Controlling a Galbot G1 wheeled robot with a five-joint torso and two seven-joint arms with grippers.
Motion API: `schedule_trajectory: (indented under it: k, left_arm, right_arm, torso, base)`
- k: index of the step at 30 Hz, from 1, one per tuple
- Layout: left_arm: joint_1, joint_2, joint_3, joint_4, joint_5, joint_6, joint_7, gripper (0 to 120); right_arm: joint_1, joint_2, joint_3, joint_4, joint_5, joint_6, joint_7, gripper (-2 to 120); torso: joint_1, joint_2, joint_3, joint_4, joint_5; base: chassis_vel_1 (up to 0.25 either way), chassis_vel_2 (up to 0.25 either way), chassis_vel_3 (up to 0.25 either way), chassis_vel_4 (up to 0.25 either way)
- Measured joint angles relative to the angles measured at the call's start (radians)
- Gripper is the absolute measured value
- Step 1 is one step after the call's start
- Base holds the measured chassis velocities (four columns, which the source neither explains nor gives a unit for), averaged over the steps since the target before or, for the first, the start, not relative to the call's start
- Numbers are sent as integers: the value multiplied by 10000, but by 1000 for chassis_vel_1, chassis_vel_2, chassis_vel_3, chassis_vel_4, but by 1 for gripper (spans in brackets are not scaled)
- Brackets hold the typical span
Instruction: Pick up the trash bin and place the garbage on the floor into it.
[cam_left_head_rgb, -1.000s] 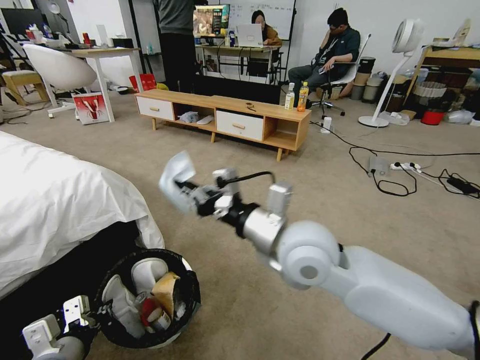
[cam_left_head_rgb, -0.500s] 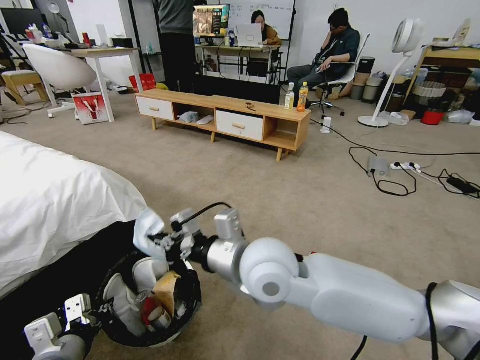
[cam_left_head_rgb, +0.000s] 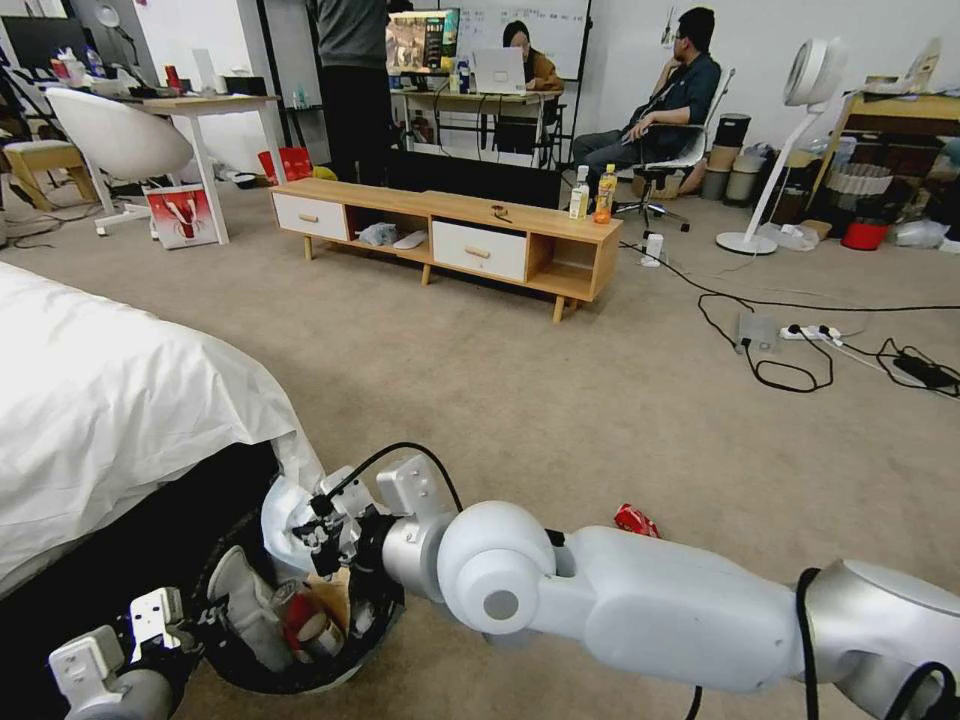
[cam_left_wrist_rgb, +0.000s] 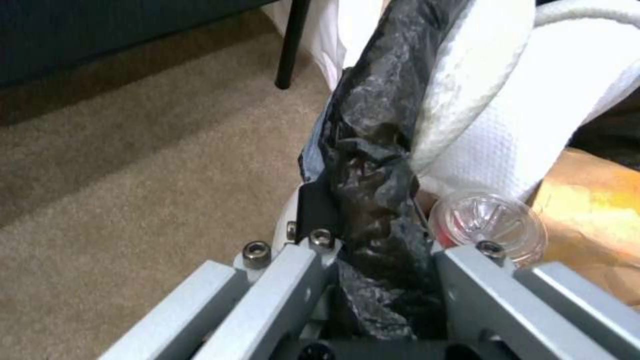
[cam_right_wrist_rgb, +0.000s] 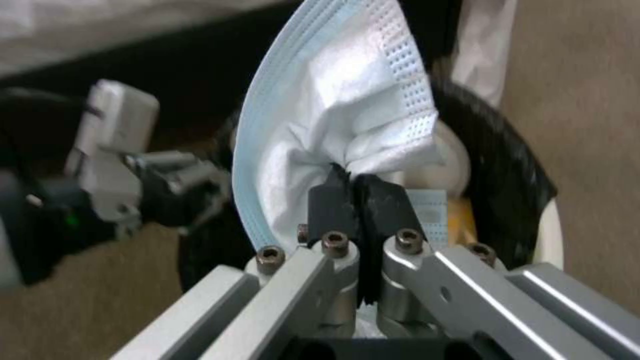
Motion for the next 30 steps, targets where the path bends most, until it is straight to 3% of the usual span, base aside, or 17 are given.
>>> schedule_trajectory:
  k: [30]
  left_arm:
    - [-180, -93, 264, 281, 165, -1, 66, 3]
  right_arm:
    - [-1083, 788, -681, -1729, -691, -262, 121, 0]
  torso:
    - [0, 0, 0, 0, 1]
  base:
    - [0, 0, 0, 0]
